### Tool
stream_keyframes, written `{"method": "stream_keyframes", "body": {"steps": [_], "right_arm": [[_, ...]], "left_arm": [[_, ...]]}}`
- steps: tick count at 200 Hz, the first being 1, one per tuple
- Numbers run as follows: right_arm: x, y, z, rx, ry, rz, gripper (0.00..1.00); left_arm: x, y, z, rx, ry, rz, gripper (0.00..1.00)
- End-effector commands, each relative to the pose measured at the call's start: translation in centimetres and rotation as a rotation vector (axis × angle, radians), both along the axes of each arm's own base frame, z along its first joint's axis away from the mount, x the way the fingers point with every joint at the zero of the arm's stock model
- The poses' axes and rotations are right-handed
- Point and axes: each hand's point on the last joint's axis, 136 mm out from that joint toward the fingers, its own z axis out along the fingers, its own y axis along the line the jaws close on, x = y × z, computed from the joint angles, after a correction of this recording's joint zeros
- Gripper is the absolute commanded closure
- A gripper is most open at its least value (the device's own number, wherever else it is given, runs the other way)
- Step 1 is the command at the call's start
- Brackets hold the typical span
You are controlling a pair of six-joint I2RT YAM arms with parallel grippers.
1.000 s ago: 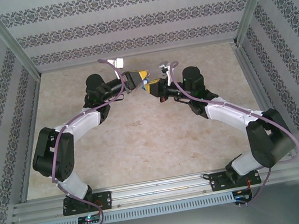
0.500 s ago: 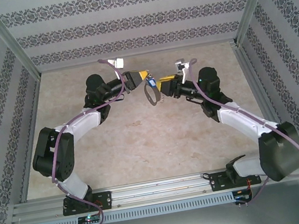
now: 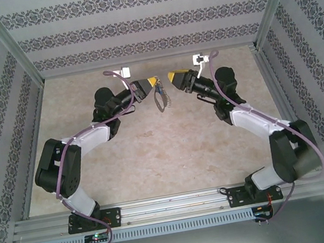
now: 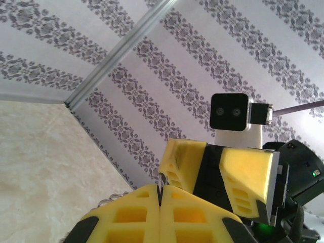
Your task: Put the keys on the keyring
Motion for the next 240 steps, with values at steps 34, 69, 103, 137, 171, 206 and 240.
{"method": "stream_keyframes", "body": {"steps": [34,69,103,137,171,206,240], "right_arm": [[1.6,1.2,3.1,0.181,-0.040,0.067,0.56],[1.6,2.6,2.5,0.186,-0.024,0.108,0.58],[1.2,3.6,1.9,0.183,-0.011,0.133,0.59],[0.9,4.3,1.3,0.180,0.000,0.149,0.59],[0.7,4.6,1.1,0.183,0.004,0.163,0.65],[0.3,4.7,0.9,0.181,0.009,0.174,0.67],[0.0,4.7,0.6,0.180,0.018,0.178,0.68]], "left_arm": [[-0.9,0.8,4.2,-0.123,-0.088,0.061,1.00],[-1.0,0.6,4.4,-0.126,-0.092,0.055,1.00],[-1.0,0.4,4.5,-0.127,-0.095,0.049,1.00],[-1.0,0.1,4.5,-0.126,-0.094,0.041,1.00],[-1.1,-0.1,4.6,-0.126,-0.099,0.038,1.00],[-1.0,-0.1,4.5,-0.124,-0.098,0.043,1.00],[-1.0,-0.2,4.6,-0.123,-0.103,0.043,1.00]]}}
